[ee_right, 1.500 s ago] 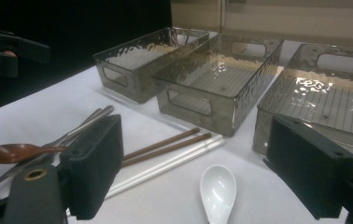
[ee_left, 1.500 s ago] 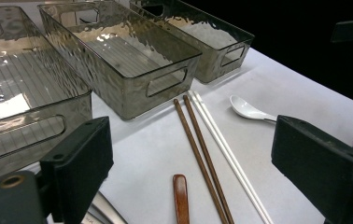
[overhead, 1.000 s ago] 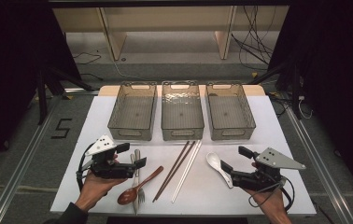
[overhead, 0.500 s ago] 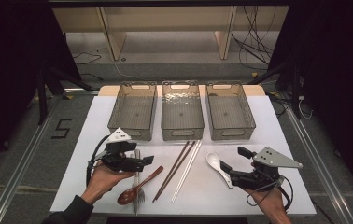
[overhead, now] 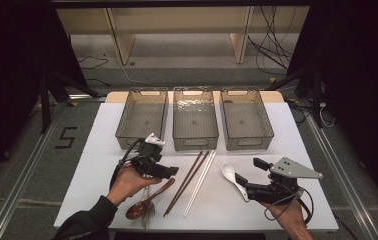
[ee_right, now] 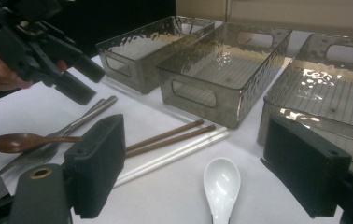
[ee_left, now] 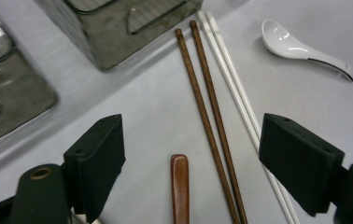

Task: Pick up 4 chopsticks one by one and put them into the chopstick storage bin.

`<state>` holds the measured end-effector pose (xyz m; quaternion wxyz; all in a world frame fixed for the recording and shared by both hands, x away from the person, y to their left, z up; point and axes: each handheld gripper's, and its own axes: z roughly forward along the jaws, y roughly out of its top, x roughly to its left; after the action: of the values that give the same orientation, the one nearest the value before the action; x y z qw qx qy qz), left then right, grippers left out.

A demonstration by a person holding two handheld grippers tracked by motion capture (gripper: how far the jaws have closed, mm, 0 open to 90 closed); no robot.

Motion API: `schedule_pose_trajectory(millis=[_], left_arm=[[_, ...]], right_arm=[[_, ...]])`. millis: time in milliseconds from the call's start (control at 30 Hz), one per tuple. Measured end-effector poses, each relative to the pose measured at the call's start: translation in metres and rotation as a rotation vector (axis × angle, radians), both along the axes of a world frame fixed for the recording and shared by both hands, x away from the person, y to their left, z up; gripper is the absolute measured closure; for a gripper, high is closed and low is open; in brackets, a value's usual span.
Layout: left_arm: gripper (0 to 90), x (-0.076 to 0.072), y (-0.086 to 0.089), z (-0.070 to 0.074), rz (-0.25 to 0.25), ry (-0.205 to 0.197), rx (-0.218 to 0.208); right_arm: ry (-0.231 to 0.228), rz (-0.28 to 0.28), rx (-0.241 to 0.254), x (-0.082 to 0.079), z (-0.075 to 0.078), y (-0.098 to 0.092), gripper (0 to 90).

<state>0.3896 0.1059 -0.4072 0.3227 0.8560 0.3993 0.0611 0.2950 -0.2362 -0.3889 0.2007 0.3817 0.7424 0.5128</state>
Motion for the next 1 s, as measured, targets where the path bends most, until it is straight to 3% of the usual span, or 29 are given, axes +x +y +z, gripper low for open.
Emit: schedule_pose_trajectory(millis=[167,333,433,1000], left_arm=[[26.2,0.009,-0.021,-0.009,-0.036,0.039,0.066],[30.4,0.016,-0.031,-0.018,-0.054,0.084,0.096],[33.3,0.020,-0.036,-0.025,-0.067,0.109,0.136],[49.6,0.030,-0.057,-0.045,-0.124,0.186,0.234]], right_arm=[[0.004,0.001,0.001,0.000,0.000,0.000,21.9],[0.008,0.003,0.003,0.000,0.000,-0.001,21.9],[0.015,-0.004,-0.002,0.001,0.000,-0.001,22.6],[0.030,-0.004,-0.005,0.002,-0.001,-0.002,23.1]])
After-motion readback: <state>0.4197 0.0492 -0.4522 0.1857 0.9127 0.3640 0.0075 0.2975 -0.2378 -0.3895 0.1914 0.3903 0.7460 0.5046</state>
